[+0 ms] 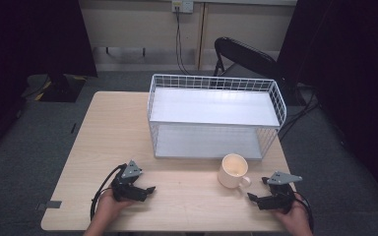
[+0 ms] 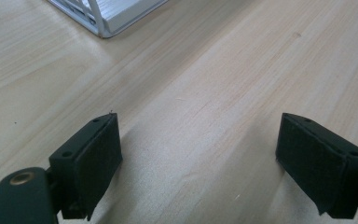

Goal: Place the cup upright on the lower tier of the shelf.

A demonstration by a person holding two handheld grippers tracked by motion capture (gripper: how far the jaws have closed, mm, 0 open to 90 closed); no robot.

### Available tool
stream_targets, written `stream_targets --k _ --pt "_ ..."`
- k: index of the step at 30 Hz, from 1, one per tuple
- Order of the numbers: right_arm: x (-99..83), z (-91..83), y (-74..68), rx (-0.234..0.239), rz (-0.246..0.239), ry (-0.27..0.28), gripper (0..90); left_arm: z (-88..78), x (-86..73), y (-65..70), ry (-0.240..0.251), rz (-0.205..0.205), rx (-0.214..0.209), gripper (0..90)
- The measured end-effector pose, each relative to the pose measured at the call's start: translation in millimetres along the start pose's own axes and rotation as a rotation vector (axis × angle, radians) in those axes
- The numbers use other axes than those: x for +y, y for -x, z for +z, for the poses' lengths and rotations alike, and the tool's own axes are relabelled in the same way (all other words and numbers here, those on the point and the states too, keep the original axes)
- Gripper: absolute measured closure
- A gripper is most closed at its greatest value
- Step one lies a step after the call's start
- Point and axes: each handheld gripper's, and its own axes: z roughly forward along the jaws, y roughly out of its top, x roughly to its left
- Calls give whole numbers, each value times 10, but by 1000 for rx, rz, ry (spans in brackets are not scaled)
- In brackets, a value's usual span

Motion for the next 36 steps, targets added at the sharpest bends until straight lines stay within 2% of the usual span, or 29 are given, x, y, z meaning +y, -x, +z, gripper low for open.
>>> stream_targets --k 12,15,19,24,26,29,36 --pt "-1 -1 -12 -8 10 2 128 3 0 1 -2 -7 7 124" --pt "22 -4 -32 -19 18 -15 150 3 0 1 -2 -8 7 121" --pt "66 -11 -68 24 22 -22 206 3 -1 6 -3 -12 13 118" --pt "135 -12 -125 32 23 -13 231 1 -3 9 -3 -16 15 116" --pt "161 -18 -137 50 29 -5 270 1 -3 9 -4 -16 15 115" --pt "197 -48 -162 50 13 12 291 1 -3 9 -4 -16 15 116" --pt "259 -66 -213 46 39 14 317 1 -3 8 -3 -16 14 115"
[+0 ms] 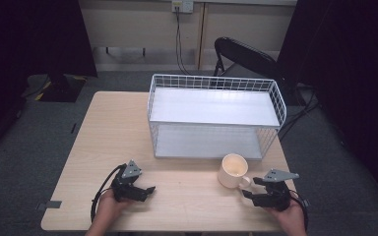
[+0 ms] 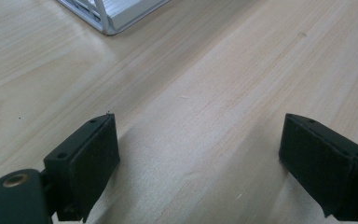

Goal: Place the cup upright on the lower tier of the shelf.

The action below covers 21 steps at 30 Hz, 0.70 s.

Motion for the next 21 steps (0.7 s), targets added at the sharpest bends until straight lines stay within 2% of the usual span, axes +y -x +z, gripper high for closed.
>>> stream_targets --k 7,10,14,21 --pt "48 10 -16 -31 37 -4 350 0 0 0 -1 0 0 116" --pt "66 -4 -3 -24 61 8 403 0 0 0 -1 0 0 115" --pt "88 -21 -10 -26 64 16 464 -1 0 0 -1 0 -1 115" --pt "129 -24 -37 -35 68 24 519 0 0 -1 0 0 -1 115"
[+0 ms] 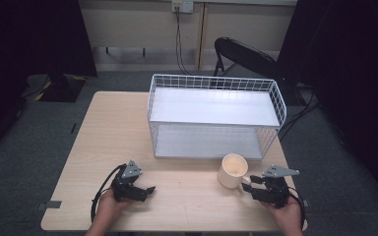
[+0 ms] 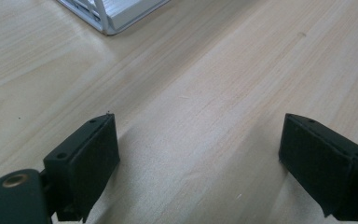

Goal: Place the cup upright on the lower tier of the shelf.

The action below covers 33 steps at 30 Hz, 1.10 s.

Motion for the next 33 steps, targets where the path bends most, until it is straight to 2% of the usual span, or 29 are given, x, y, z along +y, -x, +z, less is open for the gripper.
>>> stream_targets --k 9,16,22,33 --pt "29 -6 -20 -17 -11 6 603 0 0 0 0 -1 -1 116" --pt "49 1 -31 -17 6 19 643 0 0 0 -1 0 0 116" --pt "46 14 -11 -16 5 12 752 0 0 0 0 0 0 116" --pt "72 8 -70 -64 -64 -13 797 -1 0 0 -1 0 0 116"
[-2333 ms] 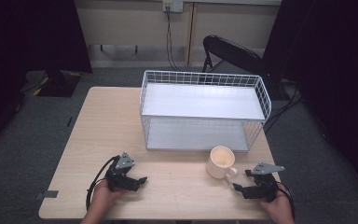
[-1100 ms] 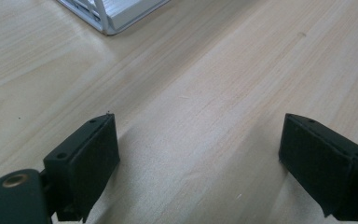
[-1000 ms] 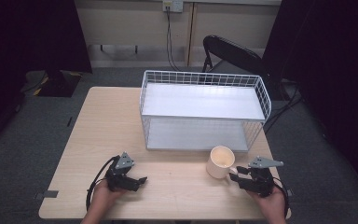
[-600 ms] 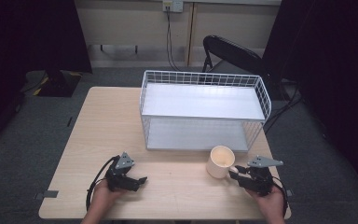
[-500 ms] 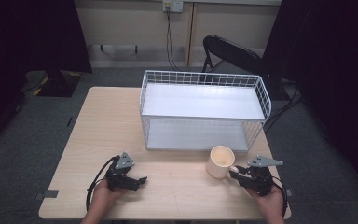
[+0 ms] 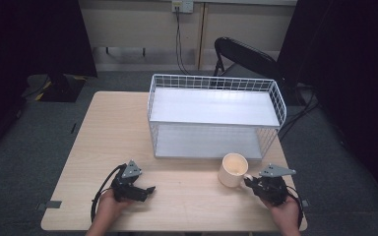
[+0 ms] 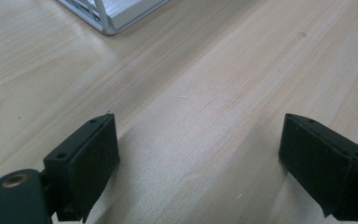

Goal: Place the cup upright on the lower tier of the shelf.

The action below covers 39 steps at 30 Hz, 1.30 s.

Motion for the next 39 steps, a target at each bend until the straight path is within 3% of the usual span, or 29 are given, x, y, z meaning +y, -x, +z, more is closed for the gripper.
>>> stream_targets --k 23,30,33,35,39 --pt "-15 -9 26 13 2 7 796 0 0 0 1 1 0 116" --pt "-19 -5 38 20 29 10 783 0 0 0 0 0 0 116" --pt "-17 -9 53 36 57 5 759 1 0 0 1 0 0 116" --pt "-1 -31 55 29 58 15 707 1 0 0 1 0 0 116" --pt "22 -45 53 24 57 20 686 0 0 0 0 0 0 116"
